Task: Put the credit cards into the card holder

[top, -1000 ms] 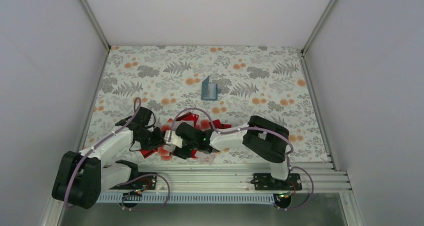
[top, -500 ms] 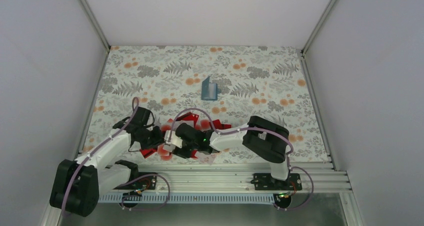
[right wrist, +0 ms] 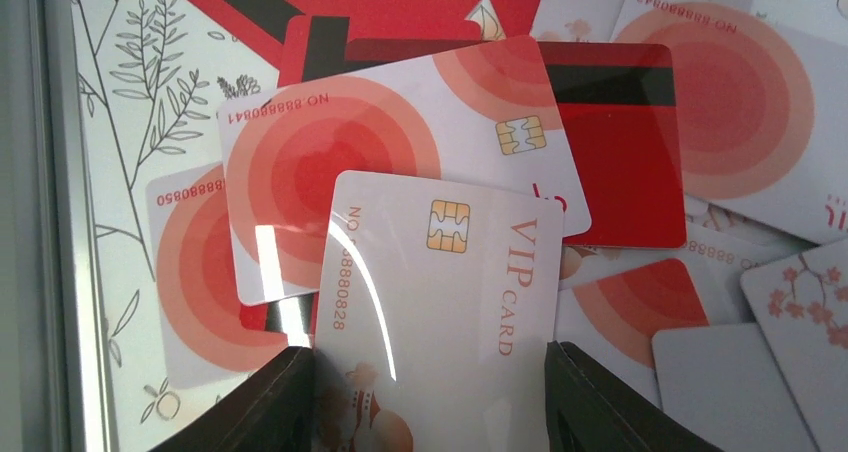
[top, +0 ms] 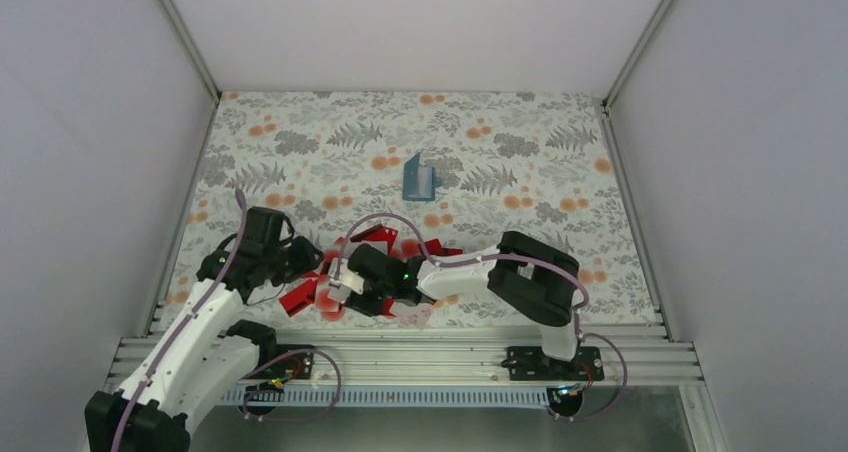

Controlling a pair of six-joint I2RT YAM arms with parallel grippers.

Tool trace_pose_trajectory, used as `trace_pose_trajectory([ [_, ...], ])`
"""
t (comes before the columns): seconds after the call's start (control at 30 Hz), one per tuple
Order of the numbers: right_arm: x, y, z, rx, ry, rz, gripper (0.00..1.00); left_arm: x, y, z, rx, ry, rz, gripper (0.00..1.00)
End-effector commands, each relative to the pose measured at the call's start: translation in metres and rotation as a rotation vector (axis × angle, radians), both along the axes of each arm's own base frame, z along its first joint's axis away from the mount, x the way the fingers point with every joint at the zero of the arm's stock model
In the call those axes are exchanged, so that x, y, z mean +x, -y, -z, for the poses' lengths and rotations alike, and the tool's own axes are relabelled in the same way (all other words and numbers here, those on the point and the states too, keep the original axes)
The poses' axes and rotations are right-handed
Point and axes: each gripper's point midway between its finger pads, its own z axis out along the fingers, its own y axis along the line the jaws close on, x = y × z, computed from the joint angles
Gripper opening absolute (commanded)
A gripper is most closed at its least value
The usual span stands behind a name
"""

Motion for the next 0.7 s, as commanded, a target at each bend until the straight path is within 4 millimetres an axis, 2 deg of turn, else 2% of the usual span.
trace_pose_trajectory([
  [0.0, -0.002, 0.007, -0.015, -0.018, -0.043, 0.04, 0.42, 0.0, -0.007, -0.02, 0.015, 0.047, -0.038, 0.35],
  [0.13, 0.008, 0.001, -0.041, 0.039, -0.046, 0.069, 0.42, 0.005, -0.01, -0.045, 0.011, 0.123, -0.051, 0.42],
  [0.33, 0.036, -0.004, -0.088, 0.139, -0.058, 0.16, 0.42, 0.013, -0.014, -0.09, -0.006, 0.258, -0.084, 0.59],
  [0.57, 0.069, -0.002, -0.146, 0.256, -0.081, 0.26, 0.42, 0.022, -0.001, -0.137, -0.101, 0.417, -0.048, 0.68],
  [0.67, 0.086, 0.002, -0.169, 0.301, -0.118, 0.33, 0.42, 0.026, 0.009, -0.154, -0.148, 0.477, -0.001, 0.69],
])
